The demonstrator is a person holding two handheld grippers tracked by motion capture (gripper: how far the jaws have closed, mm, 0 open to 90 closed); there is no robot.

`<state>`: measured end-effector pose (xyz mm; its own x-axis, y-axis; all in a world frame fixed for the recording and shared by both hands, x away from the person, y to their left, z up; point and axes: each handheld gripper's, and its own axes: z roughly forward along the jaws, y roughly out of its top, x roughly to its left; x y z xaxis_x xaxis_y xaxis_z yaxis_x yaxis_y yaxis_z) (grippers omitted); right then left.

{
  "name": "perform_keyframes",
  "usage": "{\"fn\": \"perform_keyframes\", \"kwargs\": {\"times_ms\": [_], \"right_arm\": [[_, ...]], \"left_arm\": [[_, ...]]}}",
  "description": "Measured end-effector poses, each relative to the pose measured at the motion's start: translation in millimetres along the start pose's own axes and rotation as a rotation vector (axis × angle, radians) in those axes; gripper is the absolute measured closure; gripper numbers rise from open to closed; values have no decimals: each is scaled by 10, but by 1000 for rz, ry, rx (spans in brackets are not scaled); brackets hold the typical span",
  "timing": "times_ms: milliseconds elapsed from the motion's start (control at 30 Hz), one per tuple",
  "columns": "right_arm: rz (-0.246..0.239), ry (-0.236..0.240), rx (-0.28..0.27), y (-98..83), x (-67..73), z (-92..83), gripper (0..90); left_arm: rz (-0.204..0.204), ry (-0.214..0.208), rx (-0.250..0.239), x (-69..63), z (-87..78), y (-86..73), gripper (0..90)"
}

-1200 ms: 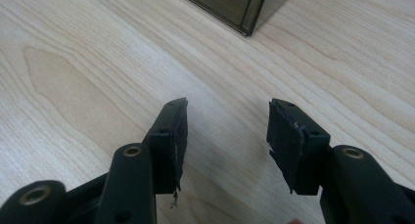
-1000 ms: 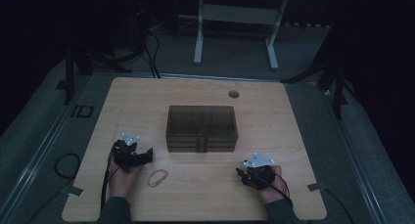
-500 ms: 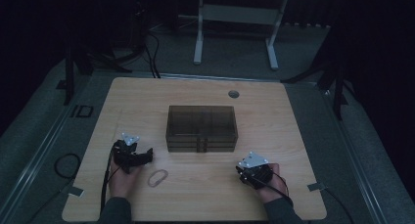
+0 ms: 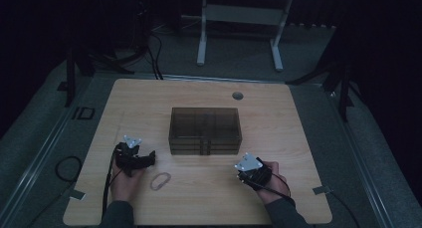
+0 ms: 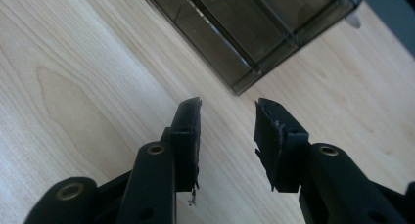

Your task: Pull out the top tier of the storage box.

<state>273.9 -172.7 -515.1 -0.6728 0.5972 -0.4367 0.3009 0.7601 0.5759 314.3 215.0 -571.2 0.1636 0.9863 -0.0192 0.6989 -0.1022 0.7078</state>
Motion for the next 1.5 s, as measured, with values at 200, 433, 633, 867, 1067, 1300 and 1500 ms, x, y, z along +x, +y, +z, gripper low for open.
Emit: {"fn": "perform_keyframes", "kwargs": {"times_ms": [200,433,633,867,1067,1300,1500], "right_arm": [[-53,-46,-7,81,57,1,635],[-85,-83,-14,148,99,4,642],[-106,-105,-16,199,140,23,644],[-138,-124,-19,268,195,53,648],[-168,-148,-22,330,251,63,652],[-187,-168,-29,372,281,71,655],[-200,-186,-35,410,317,73,657]], "left_arm": [[1,0,0,0,0,0,131],[-2,2,1,-4,-1,0,131],[-3,3,0,-7,-2,-1,131],[-4,3,-1,-14,-3,-3,131],[-4,3,-1,-14,-3,-3,131],[-4,3,0,-14,-3,-3,131],[-3,3,0,-14,-3,-3,131]]}}
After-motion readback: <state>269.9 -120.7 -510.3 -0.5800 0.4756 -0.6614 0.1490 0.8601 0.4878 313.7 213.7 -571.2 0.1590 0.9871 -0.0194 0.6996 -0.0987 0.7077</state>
